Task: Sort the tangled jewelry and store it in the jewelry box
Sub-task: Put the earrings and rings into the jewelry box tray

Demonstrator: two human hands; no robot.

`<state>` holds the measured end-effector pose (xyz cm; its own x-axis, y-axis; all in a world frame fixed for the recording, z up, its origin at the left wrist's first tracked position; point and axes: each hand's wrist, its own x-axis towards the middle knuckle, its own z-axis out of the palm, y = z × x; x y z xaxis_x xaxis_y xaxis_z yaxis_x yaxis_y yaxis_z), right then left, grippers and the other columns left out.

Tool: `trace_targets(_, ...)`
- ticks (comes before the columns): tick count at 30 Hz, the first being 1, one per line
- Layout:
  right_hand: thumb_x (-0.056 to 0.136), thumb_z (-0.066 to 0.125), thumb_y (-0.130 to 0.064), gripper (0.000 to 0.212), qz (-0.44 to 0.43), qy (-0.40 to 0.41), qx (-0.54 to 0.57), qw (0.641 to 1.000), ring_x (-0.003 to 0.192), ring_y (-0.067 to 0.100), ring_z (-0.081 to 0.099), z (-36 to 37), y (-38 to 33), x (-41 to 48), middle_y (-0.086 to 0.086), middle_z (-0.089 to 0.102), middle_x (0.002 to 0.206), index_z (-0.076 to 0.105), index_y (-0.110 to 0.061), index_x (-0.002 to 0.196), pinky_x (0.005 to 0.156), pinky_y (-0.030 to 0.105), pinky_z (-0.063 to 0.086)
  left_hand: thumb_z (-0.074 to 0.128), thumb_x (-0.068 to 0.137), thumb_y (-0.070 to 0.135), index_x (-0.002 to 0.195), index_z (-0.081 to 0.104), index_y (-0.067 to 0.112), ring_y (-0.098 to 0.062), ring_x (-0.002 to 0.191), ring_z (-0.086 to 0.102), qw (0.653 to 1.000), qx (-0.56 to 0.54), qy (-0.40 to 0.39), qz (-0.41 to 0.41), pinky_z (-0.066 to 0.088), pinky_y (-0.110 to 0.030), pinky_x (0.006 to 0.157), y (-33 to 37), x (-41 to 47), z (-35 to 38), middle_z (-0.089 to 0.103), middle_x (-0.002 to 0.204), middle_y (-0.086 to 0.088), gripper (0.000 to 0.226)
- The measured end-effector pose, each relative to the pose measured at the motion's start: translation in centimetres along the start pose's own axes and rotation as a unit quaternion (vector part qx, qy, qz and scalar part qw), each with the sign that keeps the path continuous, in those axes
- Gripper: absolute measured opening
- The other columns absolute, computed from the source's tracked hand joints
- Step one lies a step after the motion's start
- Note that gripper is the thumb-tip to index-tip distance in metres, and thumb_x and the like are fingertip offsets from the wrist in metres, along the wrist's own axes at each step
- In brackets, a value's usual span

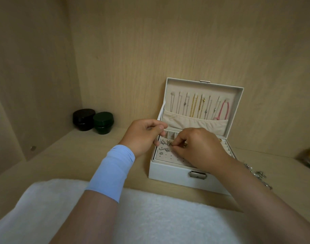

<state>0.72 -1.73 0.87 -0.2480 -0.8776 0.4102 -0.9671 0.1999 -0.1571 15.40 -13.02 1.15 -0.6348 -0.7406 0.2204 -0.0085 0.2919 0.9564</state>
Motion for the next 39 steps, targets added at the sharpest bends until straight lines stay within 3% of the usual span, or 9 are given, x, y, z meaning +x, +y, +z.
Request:
trace_targets(7,0.087,0.070,-0.039,0.007,0.006,0.004,0.008,1.000,0.079,0.002,0.060,0.2,0.2,0.1,-0.018,0.068,0.083,0.073,-0.034,0.083,0.060,0.018,0.039,0.055,0.099,0.011,0.100,0.072,0.019,-0.012,0.056,0.058,1.000,0.006,-0.015,-0.004,0.041,-0.010,0.049,-0.1,0.0,0.3,0.071,0.086,0.001,0.019)
trace_targets(11,0.085,0.072,-0.042,0.009,0.021,-0.009,0.036,0.999,0.078,0.000,0.061,0.0,0.3,0.0,-0.019,0.068,0.079,0.073,-0.033,0.081,0.063,0.021,0.045,0.056,0.099,0.009,0.102,0.071,0.015,-0.017,0.058,0.057,1.000,-0.003,-0.023,-0.007,0.041,-0.010,0.048,-0.1,-0.2,0.4,0.070,0.086,-0.002,0.017)
trace_targets(18,0.084,0.073,-0.041,0.009,0.023,-0.008,0.040,0.999,0.074,-0.002,0.058,0.0,-0.2,-0.1,-0.019,0.068,0.078,0.072,-0.034,0.078,0.058,0.013,0.036,0.056,0.099,0.010,0.106,0.072,0.011,-0.017,0.059,0.056,1.000,-0.005,-0.018,-0.006,0.041,-0.010,0.048,-0.2,-0.2,0.3,0.070,0.085,-0.001,0.018)
trace_targets(25,0.091,0.067,-0.039,0.012,-0.028,-0.073,0.031,0.996,0.085,0.002,0.061,-1.2,-0.4,-0.3,-0.016,0.070,0.091,0.076,-0.033,0.091,0.075,0.028,0.051,0.057,0.098,0.009,0.110,0.069,0.014,-0.013,0.056,0.058,1.000,-0.002,-0.031,-0.004,0.041,-0.009,0.049,-0.2,-0.2,0.2,0.072,0.086,0.001,0.018)
trace_targets(29,0.092,0.068,-0.035,0.011,0.022,-0.050,0.120,0.991,0.071,-0.006,0.059,-1.3,0.4,0.1,-0.024,0.067,0.078,0.075,-0.033,0.084,0.068,0.027,0.047,0.061,0.095,0.006,0.109,0.066,0.012,-0.014,0.057,0.060,0.999,-0.014,-0.040,-0.008,0.042,-0.009,0.050,-0.2,-0.4,0.2,0.076,0.091,-0.001,0.016)
trace_targets(33,0.092,0.070,-0.014,0.015,0.025,0.010,0.279,0.960,0.049,0.000,0.054,-3.3,1.4,0.4,-0.013,0.071,0.090,0.075,-0.027,0.098,0.057,0.019,0.045,0.065,0.093,0.008,0.104,0.071,0.012,-0.014,0.060,0.060,0.999,-0.034,-0.040,0.001,0.044,-0.011,0.052,0.1,-0.5,0.5,0.077,0.090,-0.002,0.013)
trace_targets(36,0.090,0.072,-0.007,0.024,-0.009,-0.010,0.313,0.950,0.045,0.002,0.050,-4.5,1.7,0.3,-0.009,0.075,0.089,0.078,-0.025,0.105,0.050,0.017,0.045,0.070,0.090,0.013,0.098,0.074,0.019,-0.011,0.060,0.060,0.998,-0.057,-0.038,0.003,0.044,-0.016,0.050,0.7,-0.4,1.7,0.075,0.079,0.004,0.011)
trace_targets(39,0.086,0.077,-0.013,0.019,-0.009,-0.004,0.324,0.946,0.046,0.003,0.051,-4.8,2.0,0.5,-0.014,0.074,0.076,0.080,-0.025,0.100,0.052,0.016,0.044,0.074,0.087,0.015,0.104,0.067,0.020,-0.012,0.058,0.057,0.994,-0.097,-0.036,-0.015,0.041,-0.020,0.046,1.2,-0.1,2.5,0.074,0.081,0.001,0.019)
